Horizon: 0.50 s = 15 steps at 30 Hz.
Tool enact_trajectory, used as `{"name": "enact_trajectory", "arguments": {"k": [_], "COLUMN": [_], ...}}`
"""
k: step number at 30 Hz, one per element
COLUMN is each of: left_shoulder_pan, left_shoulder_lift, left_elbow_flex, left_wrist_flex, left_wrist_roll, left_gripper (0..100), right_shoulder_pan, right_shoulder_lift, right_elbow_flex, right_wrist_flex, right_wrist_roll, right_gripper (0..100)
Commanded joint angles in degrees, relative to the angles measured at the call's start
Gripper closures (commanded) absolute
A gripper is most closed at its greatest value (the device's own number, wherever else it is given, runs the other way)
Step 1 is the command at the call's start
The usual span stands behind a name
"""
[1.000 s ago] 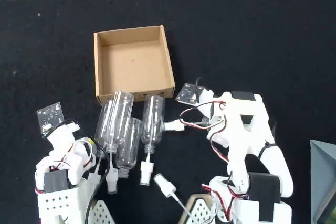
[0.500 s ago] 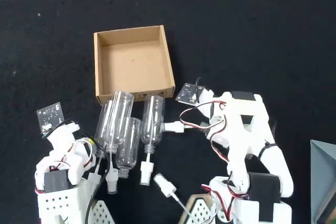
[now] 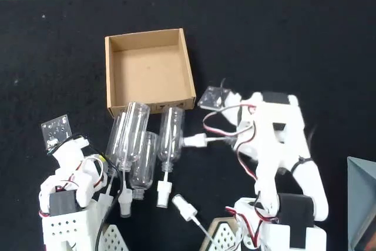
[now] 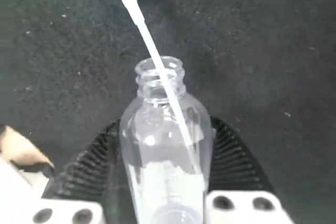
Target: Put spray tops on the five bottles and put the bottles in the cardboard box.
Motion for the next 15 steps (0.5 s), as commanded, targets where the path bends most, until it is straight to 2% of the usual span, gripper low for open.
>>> {"name": "enact_trajectory", "arguments": {"k": [1, 15], "left_shoulder_pan": [0.31, 0.31], "left_shoulder_lift": [-0.44, -0.44], "left_elbow_flex": [1.27, 1.27], "left_wrist_flex": [0.35, 0.35], "left_wrist_roll": [-0.53, -0.53], "left_gripper": [85, 85], "right_shoulder_pan": [1.41, 1.32], "right_shoulder_lift": [-4.35, -4.35], "right_elbow_flex": [-9.71, -27.38], "right_wrist_flex": [7.12, 24.53], "right_wrist_roll": [0.7, 0.35], "right_gripper": [88.5, 88.5]}}
